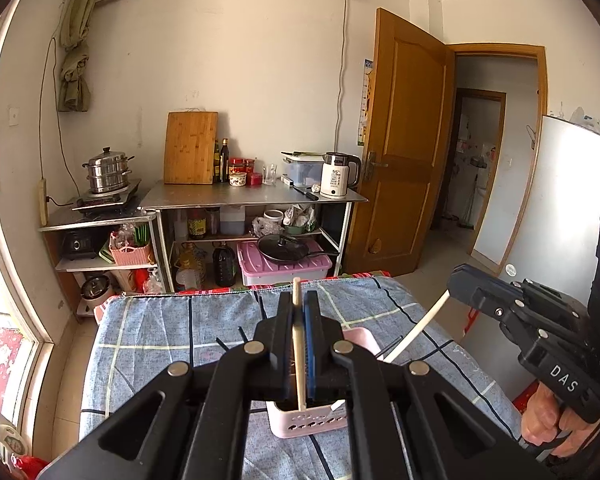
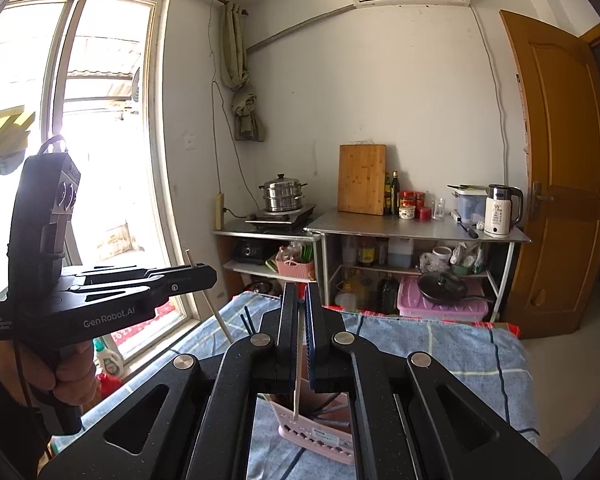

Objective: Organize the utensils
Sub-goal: 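Lower both chopsticks into the pink basket and open both tools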

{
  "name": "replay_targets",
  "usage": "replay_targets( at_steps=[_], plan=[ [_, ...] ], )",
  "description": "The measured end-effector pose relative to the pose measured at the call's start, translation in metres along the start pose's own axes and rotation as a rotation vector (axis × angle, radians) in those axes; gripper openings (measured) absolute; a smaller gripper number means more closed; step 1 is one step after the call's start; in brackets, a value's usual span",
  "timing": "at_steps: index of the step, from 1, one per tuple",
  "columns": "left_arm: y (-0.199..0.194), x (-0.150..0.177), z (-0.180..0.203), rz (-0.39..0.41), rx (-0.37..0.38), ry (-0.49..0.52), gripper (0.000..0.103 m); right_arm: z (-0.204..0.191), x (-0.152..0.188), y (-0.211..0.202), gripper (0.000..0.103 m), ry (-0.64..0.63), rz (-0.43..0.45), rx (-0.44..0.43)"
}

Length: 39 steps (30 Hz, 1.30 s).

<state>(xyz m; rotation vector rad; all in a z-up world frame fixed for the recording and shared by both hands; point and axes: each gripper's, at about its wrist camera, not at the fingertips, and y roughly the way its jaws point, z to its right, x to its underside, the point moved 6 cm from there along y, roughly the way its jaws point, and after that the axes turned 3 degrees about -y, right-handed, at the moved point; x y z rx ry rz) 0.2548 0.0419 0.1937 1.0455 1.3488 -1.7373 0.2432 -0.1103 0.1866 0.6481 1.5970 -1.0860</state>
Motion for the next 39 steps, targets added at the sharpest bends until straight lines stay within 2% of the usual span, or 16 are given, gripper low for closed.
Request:
replay_targets(
  at_steps=[10,22,27,28,30,32,39],
  plan=[
    [0.037,0.019,-0.012,-0.013,0.025,-0.022,0.006,0.01,0.018,0.032,0.003,0.014,-0.036,0.016],
    [0.082,0.076,-0.026,-0.175,0.022,-0.054,0.006,0.015,0.061,0.061,0.003,0.014,-0.168,0.006],
    [0.079,0.078,-0.029,-0.174,0.028,-0.076,0.006,0.019,0.074,0.066,0.003,0.026,-0.213,-0.002],
    [0.079,0.077,-0.029,-0.176,0.023,-0.076,0.007,0.02,0.075,0.065,0.005,0.029,-0.215,-0.002],
    [0.075,0.076,-0.03,-0.169,0.009,-0.077,0.019,0.021,0.073,0.061,0.012,0.03,-0.205,-0.003],
    [0.069,0.074,-0.032,-0.151,0.013,-0.082,0.027,0.023,0.069,0.052,0.014,0.035,-0.187,-0.01],
    [0.03,0.072,-0.029,-0.073,0.013,-0.087,0.037,0.03,0.061,0.014,0.015,0.057,-0.124,0.002]
  ],
)
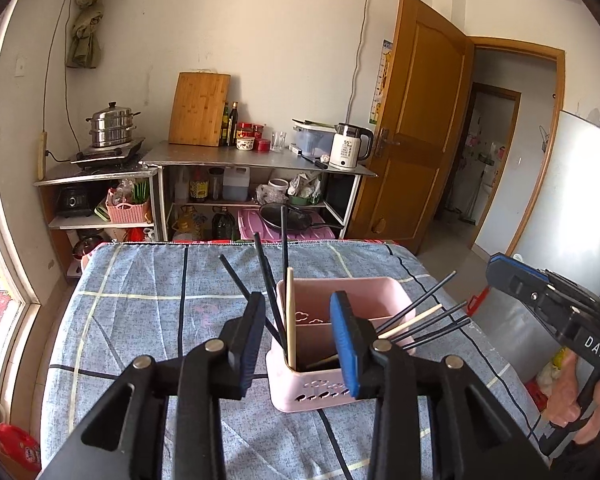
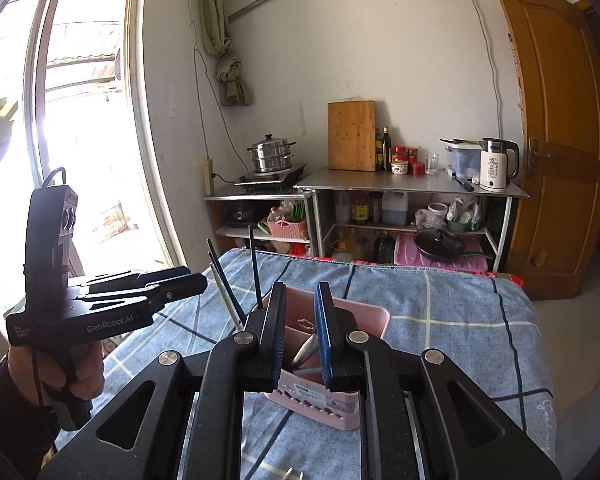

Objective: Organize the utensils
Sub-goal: 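Lower both chopsticks into the pink basket and open both tools, then withdraw both tools from the basket toward the metal chopsticks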

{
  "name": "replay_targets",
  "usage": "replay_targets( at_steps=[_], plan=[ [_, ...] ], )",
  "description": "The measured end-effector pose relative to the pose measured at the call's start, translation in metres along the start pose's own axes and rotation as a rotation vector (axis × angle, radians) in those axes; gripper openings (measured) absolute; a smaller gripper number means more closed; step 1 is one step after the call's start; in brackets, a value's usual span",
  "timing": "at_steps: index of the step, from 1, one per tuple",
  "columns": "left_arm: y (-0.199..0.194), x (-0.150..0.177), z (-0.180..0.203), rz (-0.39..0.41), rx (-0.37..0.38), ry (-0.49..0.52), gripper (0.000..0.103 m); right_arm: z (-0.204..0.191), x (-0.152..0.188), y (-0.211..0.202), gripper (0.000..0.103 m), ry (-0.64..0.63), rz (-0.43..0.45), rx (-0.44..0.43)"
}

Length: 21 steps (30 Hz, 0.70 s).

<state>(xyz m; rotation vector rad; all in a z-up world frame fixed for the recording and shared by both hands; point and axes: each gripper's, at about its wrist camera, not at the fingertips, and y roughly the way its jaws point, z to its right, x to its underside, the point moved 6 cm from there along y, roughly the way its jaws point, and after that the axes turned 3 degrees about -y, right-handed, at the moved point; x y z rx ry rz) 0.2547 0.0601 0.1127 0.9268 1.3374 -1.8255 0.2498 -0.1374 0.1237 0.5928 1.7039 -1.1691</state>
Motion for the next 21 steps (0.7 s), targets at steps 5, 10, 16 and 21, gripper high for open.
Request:
replay_targets(
  at_steps=[5,10,16,21],
  plan=[
    [-0.023,0.016,0.004,0.021,0.01,-0.007,0.037,0.003,0.013,-0.029,0.015,0.02,0.024,-0.004],
    [-0.041,0.043,0.012,0.023,0.026,-0.007,0.037,0.001,0.037,-0.052,0.015,0.017,0.014,0.0],
    [-0.053,0.083,0.025,0.005,-0.001,0.007,0.037,0.004,0.074,-0.068,0.015,0.034,-0.024,0.013],
    [-0.053,0.114,0.032,-0.025,-0.023,0.007,0.037,0.007,0.106,-0.075,0.015,0.061,-0.059,0.005]
  ],
)
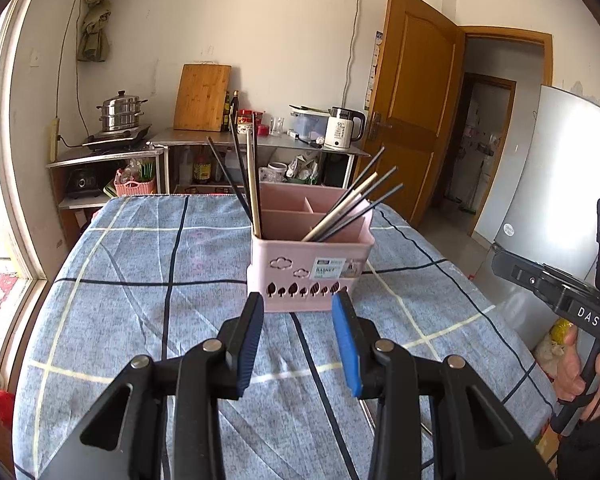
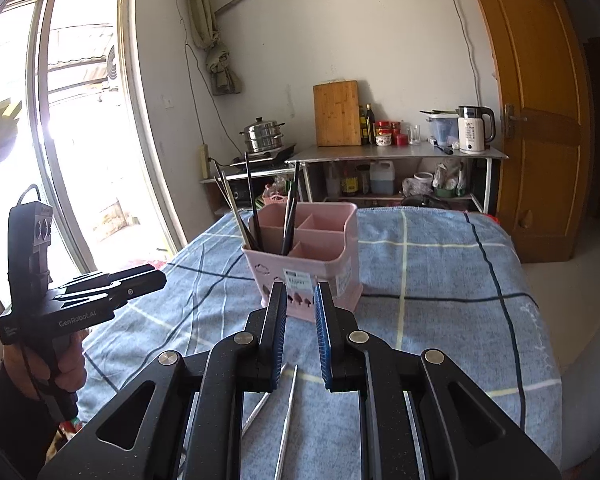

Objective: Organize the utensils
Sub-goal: 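Withdraw both tools from the basket toward the metal chopsticks, then close the left tool on a metal chopstick while the right tool grasps another metal chopstick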

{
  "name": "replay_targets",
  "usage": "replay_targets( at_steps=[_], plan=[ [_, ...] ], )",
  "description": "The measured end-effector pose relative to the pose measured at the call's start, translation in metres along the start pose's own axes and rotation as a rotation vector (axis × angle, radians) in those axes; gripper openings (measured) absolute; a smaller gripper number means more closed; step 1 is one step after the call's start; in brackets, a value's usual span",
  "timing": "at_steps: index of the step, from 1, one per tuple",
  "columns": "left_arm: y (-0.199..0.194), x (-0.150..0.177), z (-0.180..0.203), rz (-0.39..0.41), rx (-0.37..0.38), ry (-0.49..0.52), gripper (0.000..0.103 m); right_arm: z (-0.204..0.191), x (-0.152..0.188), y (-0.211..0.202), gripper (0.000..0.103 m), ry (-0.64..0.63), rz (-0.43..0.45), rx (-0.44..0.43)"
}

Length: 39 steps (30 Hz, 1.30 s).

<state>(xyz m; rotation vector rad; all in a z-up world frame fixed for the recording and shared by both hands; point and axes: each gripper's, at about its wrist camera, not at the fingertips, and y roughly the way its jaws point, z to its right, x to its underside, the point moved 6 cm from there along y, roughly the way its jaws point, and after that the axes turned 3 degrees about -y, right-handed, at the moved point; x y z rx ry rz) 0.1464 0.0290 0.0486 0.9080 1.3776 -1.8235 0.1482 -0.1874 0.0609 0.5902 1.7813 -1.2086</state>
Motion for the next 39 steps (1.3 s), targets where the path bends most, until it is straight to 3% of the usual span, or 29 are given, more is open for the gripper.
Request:
replay_targets(
  at_steps=[18,29,39],
  plan=[
    [0.028,0.06,0.024,-0.127,0.014,0.027,0.037,0.007,0.068,0.021,0.015,0.046,-0.15,-0.013],
    [0.059,0.095,0.042,-0.262,0.071,0.011,0.037,-0.007,0.117,0.047,0.015,0.009,-0.311,-0.037],
    [0.087,0.112,0.056,-0.344,0.075,0.035,0.037,-0.015,0.139,0.06,0.015,-0.026,-0.388,-0.048]
  ],
)
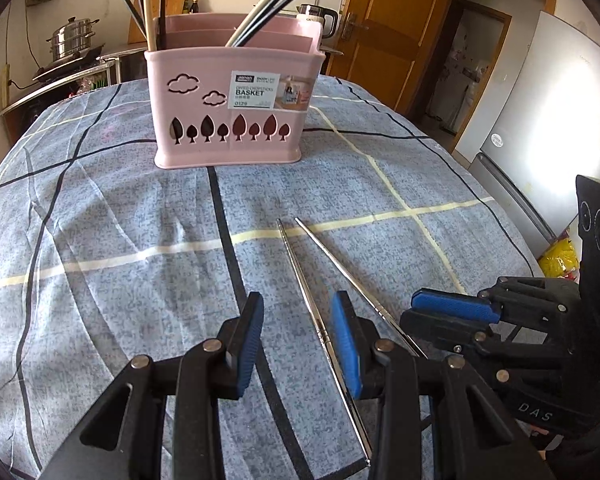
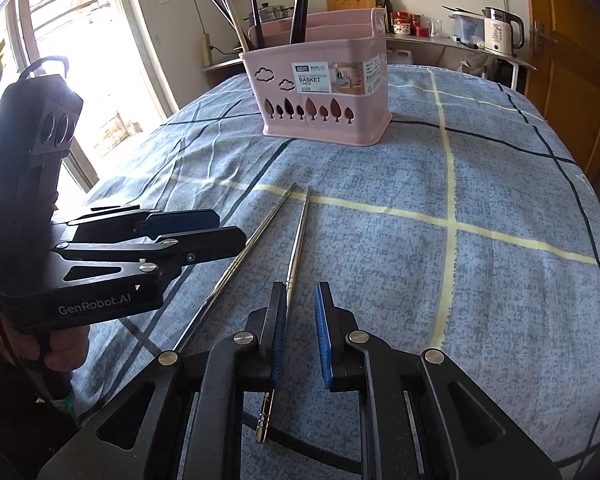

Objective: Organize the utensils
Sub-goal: 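Close the left tool on a metal chopstick while the right tool grasps another metal chopstick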

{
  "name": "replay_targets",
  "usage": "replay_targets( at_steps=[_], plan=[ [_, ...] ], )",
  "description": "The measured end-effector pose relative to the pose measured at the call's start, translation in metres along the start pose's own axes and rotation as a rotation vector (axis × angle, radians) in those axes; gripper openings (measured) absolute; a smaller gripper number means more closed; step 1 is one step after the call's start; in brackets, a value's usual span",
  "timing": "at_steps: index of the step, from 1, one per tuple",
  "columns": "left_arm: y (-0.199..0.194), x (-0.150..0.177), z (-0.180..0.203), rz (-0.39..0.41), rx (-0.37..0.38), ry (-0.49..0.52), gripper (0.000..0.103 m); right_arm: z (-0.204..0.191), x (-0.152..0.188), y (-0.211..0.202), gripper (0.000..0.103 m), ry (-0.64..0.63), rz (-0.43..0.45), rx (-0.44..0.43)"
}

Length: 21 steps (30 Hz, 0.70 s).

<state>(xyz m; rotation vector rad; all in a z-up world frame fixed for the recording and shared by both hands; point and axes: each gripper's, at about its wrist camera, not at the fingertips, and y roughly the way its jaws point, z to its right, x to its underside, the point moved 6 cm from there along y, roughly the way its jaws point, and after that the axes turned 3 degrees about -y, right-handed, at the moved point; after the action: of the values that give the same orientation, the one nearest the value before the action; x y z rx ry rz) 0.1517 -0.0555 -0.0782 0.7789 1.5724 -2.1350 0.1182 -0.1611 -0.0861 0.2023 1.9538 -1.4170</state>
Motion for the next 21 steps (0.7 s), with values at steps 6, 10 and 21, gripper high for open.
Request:
replay_targets(
  at_steps=[6,10,21],
  plan=[
    [0.008,0.002,0.003,-0.008,-0.024,0.03,0.03,-0.002,0.002,0.004,0.015,-0.004,-0.015,-0.003],
    [0.008,0.0,0.001,-0.004,-0.052,0.047,0.021,-0.005,0.003,0.006,0.011,-0.022,-0.023,0.011],
    [-0.005,0.012,-0.014,-0.008,-0.088,0.045,0.006,0.008,0.016,-0.006,0.006,0.038,-0.021,0.074]
  ],
)
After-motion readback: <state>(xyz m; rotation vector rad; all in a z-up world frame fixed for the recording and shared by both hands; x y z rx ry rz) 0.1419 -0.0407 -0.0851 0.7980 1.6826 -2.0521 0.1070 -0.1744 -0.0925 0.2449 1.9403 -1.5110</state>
